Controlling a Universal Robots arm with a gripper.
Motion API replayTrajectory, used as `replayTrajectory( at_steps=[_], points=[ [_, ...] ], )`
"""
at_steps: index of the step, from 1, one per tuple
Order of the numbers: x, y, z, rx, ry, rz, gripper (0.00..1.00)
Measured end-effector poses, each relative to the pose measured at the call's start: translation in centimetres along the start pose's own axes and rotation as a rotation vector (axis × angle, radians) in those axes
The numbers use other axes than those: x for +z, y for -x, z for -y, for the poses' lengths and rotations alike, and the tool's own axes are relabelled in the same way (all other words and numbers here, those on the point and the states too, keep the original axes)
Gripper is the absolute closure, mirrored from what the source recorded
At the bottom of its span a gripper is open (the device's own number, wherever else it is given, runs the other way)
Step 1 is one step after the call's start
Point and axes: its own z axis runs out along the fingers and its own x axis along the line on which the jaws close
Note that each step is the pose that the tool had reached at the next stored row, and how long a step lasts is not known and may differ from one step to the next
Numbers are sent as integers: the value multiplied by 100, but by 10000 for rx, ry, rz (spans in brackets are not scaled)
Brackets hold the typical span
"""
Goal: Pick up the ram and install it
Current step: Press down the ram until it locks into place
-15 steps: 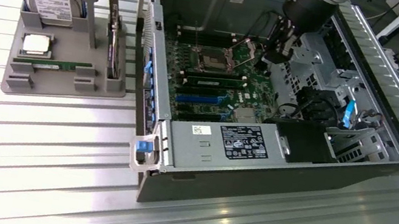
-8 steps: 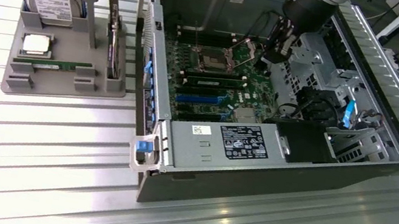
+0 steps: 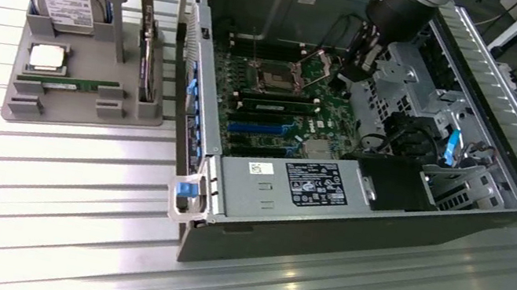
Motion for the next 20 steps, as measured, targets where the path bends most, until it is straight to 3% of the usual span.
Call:
replayTrajectory(
  at_steps=[9, 10, 11, 12, 13, 14, 20],
  points=[
    [7, 1, 2, 638, 56, 17, 90],
    [8, 2, 1, 752, 69, 25, 90],
    [7, 1, 2, 784, 104, 80, 90],
    [7, 1, 2, 759, 245, 326, 90],
    [8, 1, 2, 700, 482, 743, 90],
    [7, -1, 3, 660, 639, 1019, 90],
    [8, -1, 3, 1600, 729, 1166, 90]
  ],
)
